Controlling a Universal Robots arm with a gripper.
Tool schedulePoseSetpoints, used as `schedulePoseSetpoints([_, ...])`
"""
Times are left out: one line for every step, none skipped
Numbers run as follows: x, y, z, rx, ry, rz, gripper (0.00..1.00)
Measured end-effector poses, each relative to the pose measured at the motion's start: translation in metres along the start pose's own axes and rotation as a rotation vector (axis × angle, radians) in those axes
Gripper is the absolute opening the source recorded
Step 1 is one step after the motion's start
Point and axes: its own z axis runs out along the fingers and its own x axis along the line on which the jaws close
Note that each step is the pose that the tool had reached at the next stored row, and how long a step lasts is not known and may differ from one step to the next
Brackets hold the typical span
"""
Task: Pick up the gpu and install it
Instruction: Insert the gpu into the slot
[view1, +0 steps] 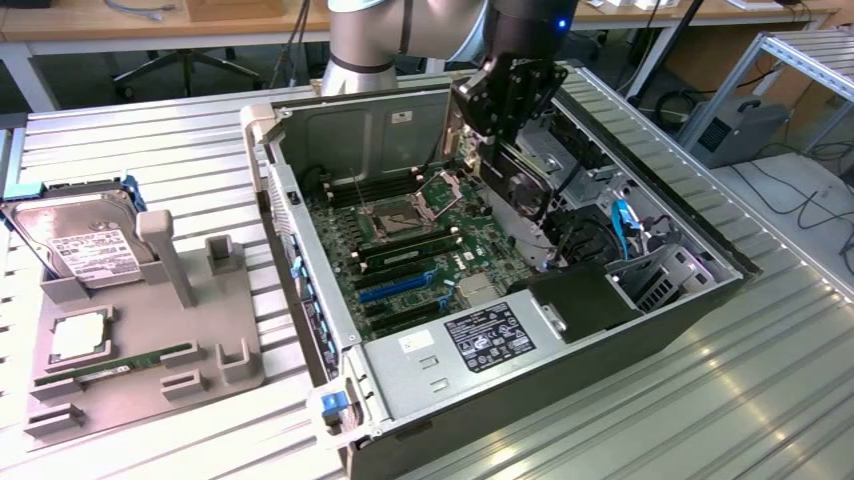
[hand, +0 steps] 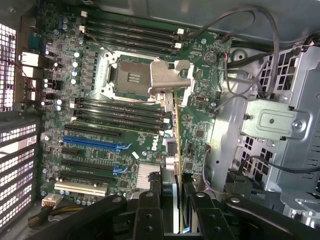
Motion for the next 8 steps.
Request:
schedulePoseSetpoints([0.0000,0.0000,0.0000,0.0007,0.0001,-0.001,0.27])
schedulePoseSetpoints([0.0000,0.0000,0.0000,0.0017,0.0001,-0.003,0.27])
schedulePoseSetpoints([0.0000,0.0000,0.0000,0.0024,0.0001,-0.004,0.27])
schedulePoseSetpoints([0.0000,0.0000,0.0000,0.0032,0.0001,-0.005,0.27])
schedulePoseSetpoints([0.0000,0.0000,0.0001,0.0039,0.0002,-0.006,0.27])
schedulePoseSetpoints([0.0000,0.0000,0.0000,0.0048,0.0003,-0.007,0.27])
schedulePoseSetpoints([0.0000,0.0000,0.0001,0.0055,0.0003,-0.008,0.27])
schedulePoseSetpoints([0.0000,0.0000,0.0001,0.0062,0.0003,-0.009,0.27])
